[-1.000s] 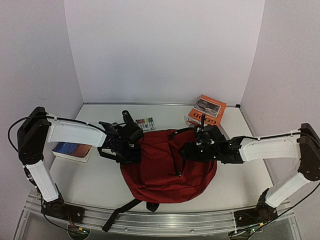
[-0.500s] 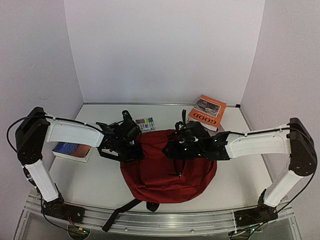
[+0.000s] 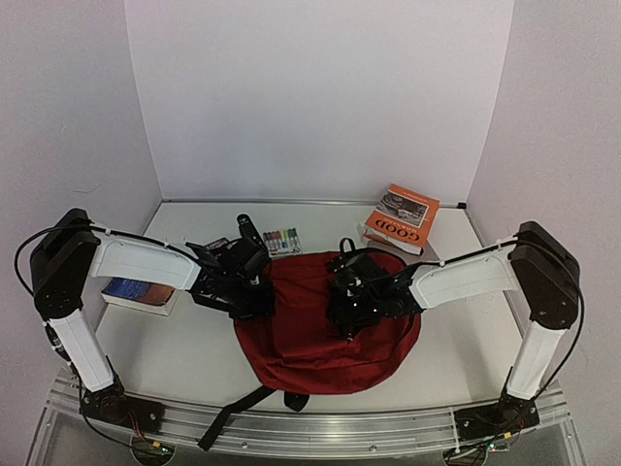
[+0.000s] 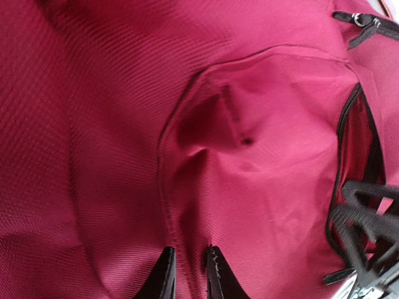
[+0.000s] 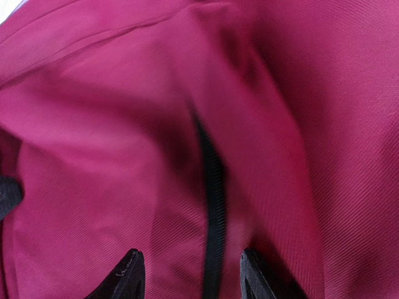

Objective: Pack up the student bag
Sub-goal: Adjust the student bag at the center of the board.

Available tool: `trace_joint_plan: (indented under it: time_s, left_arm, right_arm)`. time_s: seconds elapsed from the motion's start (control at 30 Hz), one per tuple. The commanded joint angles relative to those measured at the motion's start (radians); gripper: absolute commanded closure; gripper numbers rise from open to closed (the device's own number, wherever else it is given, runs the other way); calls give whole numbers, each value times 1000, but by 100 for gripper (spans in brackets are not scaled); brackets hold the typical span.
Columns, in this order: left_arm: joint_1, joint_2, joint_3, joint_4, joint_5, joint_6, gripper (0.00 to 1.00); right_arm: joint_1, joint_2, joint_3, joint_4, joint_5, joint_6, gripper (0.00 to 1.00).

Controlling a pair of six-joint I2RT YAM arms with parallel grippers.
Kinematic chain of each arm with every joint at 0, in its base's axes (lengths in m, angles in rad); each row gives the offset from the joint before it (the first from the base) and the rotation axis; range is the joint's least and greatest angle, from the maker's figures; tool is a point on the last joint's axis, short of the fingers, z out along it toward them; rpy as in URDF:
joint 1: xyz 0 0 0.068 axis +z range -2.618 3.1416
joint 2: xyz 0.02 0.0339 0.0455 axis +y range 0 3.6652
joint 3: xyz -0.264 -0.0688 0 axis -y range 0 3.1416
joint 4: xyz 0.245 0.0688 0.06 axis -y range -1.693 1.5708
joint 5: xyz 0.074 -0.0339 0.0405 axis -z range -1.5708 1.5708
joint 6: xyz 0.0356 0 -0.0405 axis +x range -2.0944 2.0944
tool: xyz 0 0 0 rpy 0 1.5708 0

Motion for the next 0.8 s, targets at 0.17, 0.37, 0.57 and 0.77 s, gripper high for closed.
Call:
trace_joint_plan:
  time_s: [0.17,0.37,0.57,0.77]
  left_arm:
    - [9,-3,-13,43,10,0,91]
    - [14,-2,-21,47,16,0,96]
    - [19,-2,-35,52,19,-3,100]
    - [25,-4,-47,57,17,-7,100]
  right_arm:
    - [-32,68,13,-2,-9,-8,51]
    - [-34,110,27,48,-33,-10,58]
    - [-52,118,26,119,-86,-11,68]
    - [-56,96,31,133,-111,-7,83]
